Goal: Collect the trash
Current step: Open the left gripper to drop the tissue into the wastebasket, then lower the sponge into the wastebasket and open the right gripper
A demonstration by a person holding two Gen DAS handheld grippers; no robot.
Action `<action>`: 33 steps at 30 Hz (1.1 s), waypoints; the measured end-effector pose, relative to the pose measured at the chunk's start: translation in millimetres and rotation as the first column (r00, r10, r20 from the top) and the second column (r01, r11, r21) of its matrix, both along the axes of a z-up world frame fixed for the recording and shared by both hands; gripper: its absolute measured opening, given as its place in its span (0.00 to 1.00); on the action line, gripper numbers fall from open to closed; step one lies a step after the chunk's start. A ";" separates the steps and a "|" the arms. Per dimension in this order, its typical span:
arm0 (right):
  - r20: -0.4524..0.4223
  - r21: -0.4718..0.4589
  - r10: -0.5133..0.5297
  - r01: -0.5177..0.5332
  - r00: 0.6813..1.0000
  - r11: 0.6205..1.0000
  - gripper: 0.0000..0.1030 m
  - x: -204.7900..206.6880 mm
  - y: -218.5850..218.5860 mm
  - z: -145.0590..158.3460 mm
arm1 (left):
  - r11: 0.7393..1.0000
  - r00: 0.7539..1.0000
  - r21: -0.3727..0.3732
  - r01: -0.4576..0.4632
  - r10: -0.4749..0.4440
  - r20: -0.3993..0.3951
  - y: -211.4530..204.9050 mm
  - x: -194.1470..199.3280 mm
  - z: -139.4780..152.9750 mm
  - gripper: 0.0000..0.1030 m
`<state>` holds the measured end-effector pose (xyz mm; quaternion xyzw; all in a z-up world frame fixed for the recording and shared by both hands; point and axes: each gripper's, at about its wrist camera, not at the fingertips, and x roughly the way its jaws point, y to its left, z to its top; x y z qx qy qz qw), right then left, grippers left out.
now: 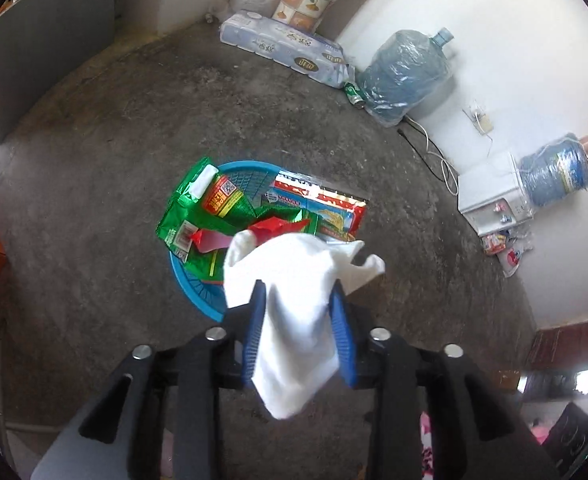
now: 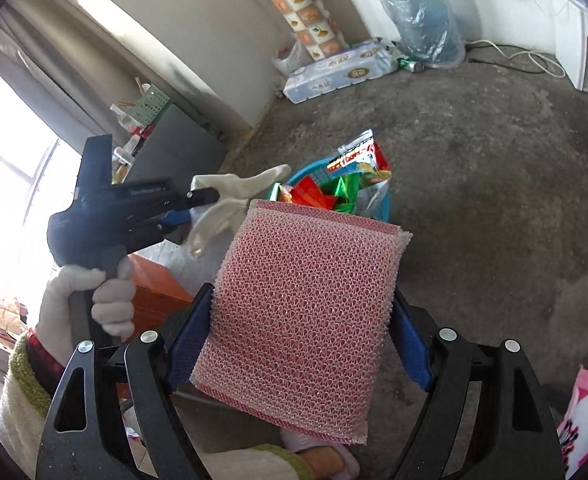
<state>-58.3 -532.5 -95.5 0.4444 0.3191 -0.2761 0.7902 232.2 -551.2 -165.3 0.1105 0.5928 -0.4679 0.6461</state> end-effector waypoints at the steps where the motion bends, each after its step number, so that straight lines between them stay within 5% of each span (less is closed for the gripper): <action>1: -0.010 -0.001 0.000 0.000 1.000 1.000 0.75 1.7 -1.1 -2.6 | 1.000 1.000 0.003 -0.030 0.030 0.005 -4.8 4.1 -6.2 0.50; 6: -0.046 -0.014 0.020 -0.021 0.999 1.000 0.75 17.8 -10.9 -13.9 | 0.997 0.997 -0.012 -0.070 0.070 -0.026 5.5 21.5 -10.3 0.53; 13: -0.124 -0.040 0.164 -0.170 0.979 0.985 0.75 106.6 -42.7 -44.9 | 0.997 0.996 -0.058 -0.043 0.048 0.071 69.0 43.5 55.3 0.53; 20: -0.394 0.047 0.294 -0.300 0.871 0.953 0.74 224.2 -79.7 -146.4 | 0.988 0.989 -0.129 -0.083 0.097 0.111 212.1 59.1 131.7 0.55; 22: -0.461 0.089 0.324 -0.321 0.826 0.943 0.74 247.7 -88.7 -178.5 | 0.981 0.975 -0.143 -0.133 0.156 0.159 262.4 57.9 147.6 0.56; 27: -0.528 0.187 0.347 -0.293 0.775 0.938 0.75 273.9 -108.4 -239.5 | 0.929 0.924 -0.190 -0.318 0.348 0.159 382.4 53.6 163.2 0.57; 33: -0.558 0.225 0.337 -0.253 0.759 0.941 0.72 279.2 -112.5 -282.9 | 0.856 0.842 -0.158 -0.493 0.515 0.162 473.4 45.0 151.8 0.57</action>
